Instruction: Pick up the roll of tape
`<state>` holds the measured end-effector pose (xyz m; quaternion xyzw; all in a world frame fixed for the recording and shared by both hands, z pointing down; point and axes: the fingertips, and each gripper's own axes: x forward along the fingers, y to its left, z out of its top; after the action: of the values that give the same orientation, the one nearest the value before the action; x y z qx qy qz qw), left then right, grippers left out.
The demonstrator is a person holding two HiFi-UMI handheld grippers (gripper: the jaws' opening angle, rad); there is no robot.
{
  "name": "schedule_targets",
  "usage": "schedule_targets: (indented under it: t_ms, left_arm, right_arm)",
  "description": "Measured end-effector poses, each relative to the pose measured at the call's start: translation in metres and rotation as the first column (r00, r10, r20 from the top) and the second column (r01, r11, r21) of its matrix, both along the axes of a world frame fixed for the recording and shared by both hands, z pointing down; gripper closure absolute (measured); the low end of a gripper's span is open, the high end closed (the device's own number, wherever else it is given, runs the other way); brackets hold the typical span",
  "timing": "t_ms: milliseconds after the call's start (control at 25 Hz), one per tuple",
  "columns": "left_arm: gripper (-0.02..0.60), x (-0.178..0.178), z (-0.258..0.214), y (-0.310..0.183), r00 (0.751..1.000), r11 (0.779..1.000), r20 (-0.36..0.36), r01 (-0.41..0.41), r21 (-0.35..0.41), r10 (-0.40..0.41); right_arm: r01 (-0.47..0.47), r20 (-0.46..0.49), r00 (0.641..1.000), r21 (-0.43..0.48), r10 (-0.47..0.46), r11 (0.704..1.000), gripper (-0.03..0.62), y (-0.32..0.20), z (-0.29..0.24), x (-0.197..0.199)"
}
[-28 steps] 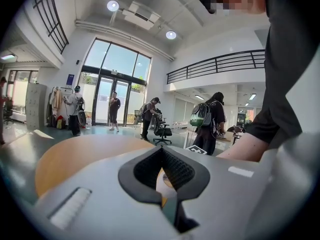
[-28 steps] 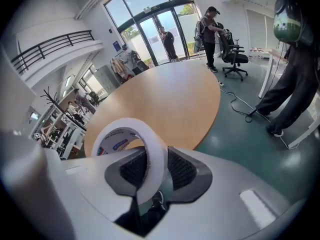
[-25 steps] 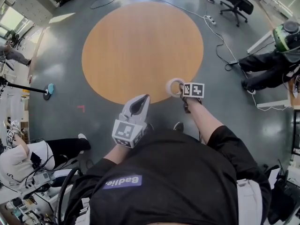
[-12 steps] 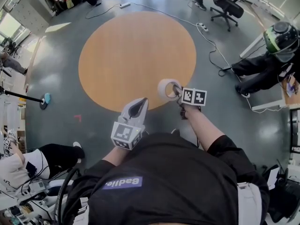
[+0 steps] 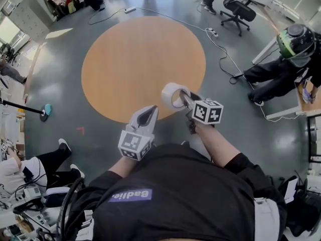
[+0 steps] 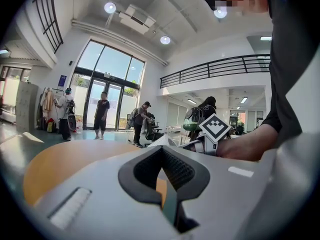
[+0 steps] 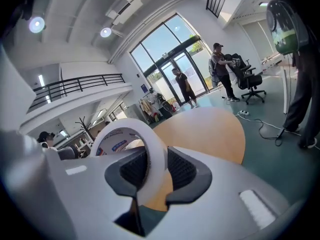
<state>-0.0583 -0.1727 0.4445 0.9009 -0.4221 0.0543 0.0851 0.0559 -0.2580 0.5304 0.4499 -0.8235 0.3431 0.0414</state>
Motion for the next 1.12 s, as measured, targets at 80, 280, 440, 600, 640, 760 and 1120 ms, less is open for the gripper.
schedule_targets:
  t_ms: [80,280,440,600,640,760,1120]
  left_arm:
    - [0.569,0.008,-0.002,0.009,1.0,1.0,0.0,0.007,-0.001,-0.007]
    - [0.569,0.009,-0.007,0.011,1.0,1.0,-0.005,0.007,-0.012,-0.007]
    - [0.569,0.002,-0.006,-0.002,1.0,1.0,-0.014,-0.002,-0.004,0.002]
    - [0.569,0.005,-0.002,0.005,1.0,1.0,-0.019,0.007,-0.008,-0.007]
    - [0.569,0.007,-0.001,0.006,1.0,1.0,-0.021,0.008,-0.008,-0.008]
    - [0.569,0.01,-0.002,0.002,1.0,1.0,-0.025,0.011,-0.009,-0.012]
    - [0.569,0.005,-0.005,-0.004,0.999,1.0,-0.025,0.024,-0.011,-0.025]
  right_arm:
    - [-0.003,0.01,1.0,0.041,0.002,0.999,0.487,0.015,-0.012,0.006]
    - [-0.04,0.019,0.999,0.104,0.039,0.994,0.487,0.03,-0.03,0.01]
    - [-0.065,0.019,0.998,0.147,0.063,0.987,0.487,0.024,-0.04,0.006]
    - [-0.073,0.015,0.997,0.206,0.072,0.976,0.487,0.039,-0.05,0.011]
    - [-0.07,0.012,0.998,0.222,0.069,0.972,0.487,0.042,-0.053,0.012]
    - [-0.057,0.002,0.998,0.259,0.059,0.964,0.487,0.044,-0.059,0.012]
    - [-0.037,-0.007,0.999,0.288,0.041,0.957,0.485,0.047,-0.061,0.001]
